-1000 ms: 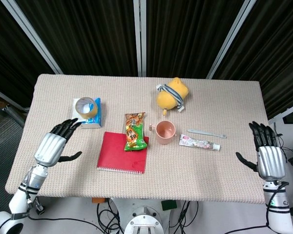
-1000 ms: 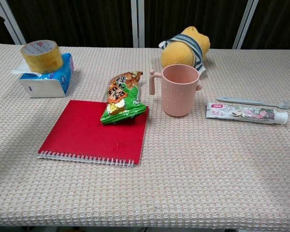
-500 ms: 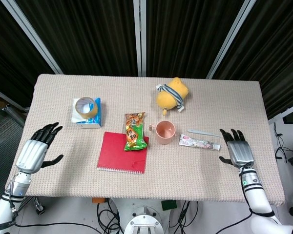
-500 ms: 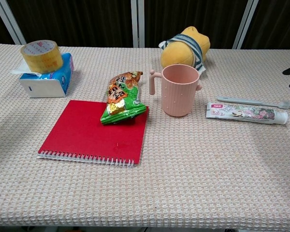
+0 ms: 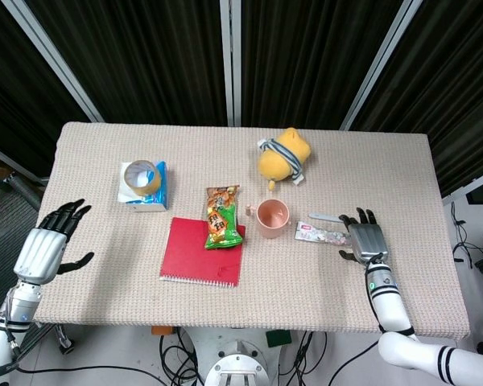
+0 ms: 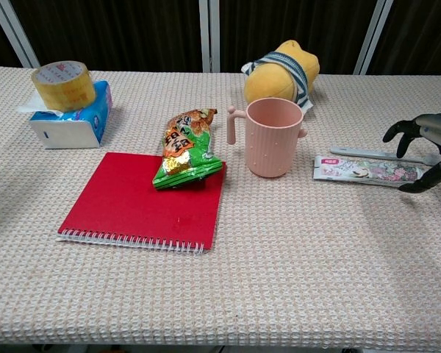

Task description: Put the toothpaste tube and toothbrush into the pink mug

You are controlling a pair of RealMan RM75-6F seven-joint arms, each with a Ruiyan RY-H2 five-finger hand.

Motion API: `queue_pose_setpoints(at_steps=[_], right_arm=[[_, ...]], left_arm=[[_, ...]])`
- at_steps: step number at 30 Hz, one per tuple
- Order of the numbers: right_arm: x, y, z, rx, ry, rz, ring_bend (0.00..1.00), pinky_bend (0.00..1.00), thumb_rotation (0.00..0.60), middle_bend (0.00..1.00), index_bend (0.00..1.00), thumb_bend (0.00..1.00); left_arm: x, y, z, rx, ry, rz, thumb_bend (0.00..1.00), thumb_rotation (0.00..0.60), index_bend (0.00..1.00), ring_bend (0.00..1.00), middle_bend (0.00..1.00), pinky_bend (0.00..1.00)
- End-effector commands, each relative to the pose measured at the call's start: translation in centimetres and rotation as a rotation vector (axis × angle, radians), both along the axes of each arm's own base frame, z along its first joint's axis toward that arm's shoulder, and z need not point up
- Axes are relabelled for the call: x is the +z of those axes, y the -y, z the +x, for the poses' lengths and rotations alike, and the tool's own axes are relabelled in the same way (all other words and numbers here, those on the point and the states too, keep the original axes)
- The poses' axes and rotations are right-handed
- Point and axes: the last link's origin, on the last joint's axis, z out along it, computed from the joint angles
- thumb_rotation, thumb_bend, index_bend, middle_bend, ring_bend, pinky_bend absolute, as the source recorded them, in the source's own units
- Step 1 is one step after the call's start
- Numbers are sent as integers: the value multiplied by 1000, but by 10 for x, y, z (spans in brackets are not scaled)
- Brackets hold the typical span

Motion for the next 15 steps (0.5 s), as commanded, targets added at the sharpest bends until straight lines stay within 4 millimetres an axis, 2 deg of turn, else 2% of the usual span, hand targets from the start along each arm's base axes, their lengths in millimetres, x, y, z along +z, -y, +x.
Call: queue_pose_setpoints(at_steps=[1, 4, 15], right_arm=[[-5, 1, 3, 3, 0, -2, 16, 0, 600, 362, 316, 488], [-9, 0, 5, 9, -3, 1, 22, 0, 600, 383, 341, 521], [-16, 2, 6, 26, -16, -7, 43, 0, 600, 422, 386, 544]], left_arm=[[-1, 0, -1, 5, 0, -7, 159, 572, 115, 90, 62, 214], [-2, -1, -2, 8, -3, -13, 160, 597, 115, 90, 62, 214], [-7, -3, 0, -7, 29, -44, 159, 600, 116, 90, 62, 215]])
